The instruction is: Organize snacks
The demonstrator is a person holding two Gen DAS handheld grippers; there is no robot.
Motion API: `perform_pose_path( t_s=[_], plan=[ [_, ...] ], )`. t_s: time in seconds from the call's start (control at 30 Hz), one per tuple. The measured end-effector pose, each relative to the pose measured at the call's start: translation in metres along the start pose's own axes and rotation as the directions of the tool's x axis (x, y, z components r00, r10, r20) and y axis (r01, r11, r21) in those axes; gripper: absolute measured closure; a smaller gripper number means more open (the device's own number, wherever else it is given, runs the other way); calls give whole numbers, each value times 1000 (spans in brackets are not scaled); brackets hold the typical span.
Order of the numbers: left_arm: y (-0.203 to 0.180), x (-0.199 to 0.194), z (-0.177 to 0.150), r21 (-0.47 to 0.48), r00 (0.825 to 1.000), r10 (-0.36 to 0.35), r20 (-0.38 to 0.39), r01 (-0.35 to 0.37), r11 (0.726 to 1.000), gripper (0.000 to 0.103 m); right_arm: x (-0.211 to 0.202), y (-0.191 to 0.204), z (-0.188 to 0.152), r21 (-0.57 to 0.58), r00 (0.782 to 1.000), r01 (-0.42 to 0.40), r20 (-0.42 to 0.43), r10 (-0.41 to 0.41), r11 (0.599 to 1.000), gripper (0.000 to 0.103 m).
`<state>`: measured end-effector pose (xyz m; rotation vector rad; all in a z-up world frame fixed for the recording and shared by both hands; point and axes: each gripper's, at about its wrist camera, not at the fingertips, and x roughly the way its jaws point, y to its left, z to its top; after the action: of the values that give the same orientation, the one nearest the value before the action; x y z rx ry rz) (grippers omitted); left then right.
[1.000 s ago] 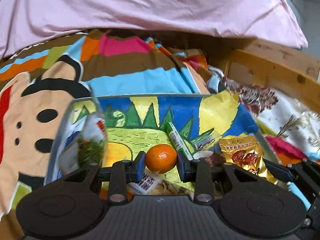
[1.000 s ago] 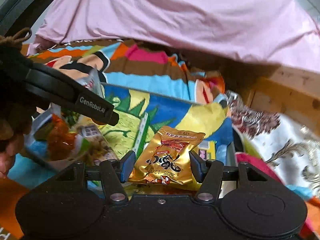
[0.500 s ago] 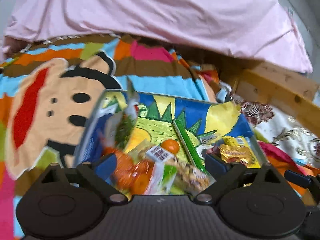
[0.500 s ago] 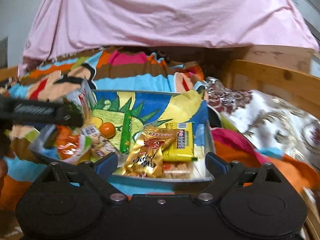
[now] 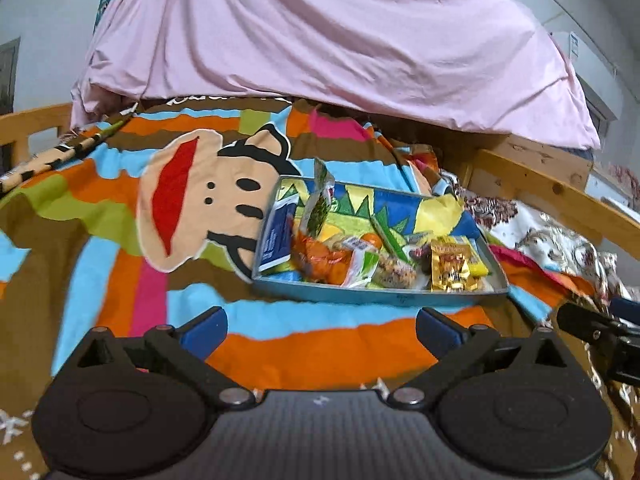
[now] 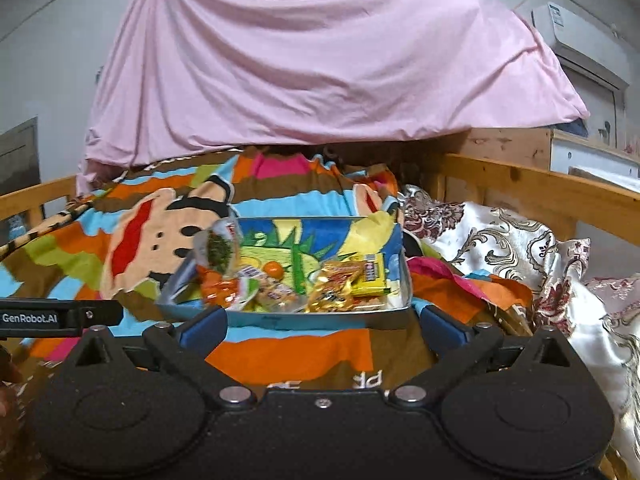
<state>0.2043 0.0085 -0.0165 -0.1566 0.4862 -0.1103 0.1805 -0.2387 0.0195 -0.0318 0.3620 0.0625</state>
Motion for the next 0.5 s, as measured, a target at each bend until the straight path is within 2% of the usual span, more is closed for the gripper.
perform_pose_path(
  t_s=[0.17,0.33,0.5],
  plan=[
    [6,-25,-15,-13,1000,20,7,-20,1000,1,-20,8,-6,-21,1000,-13,-4,12,1000,1],
    [7,-30,-25,-1,999,40,-6,-40,999,1,-23,10,-11,-27,1000,-13,-14,13,1000,1],
    [11,-27,-27,-46,998,60,-34,-61,997,1,-18,9,-15,-21,999,-13,-30,13,1000,1]
  ],
)
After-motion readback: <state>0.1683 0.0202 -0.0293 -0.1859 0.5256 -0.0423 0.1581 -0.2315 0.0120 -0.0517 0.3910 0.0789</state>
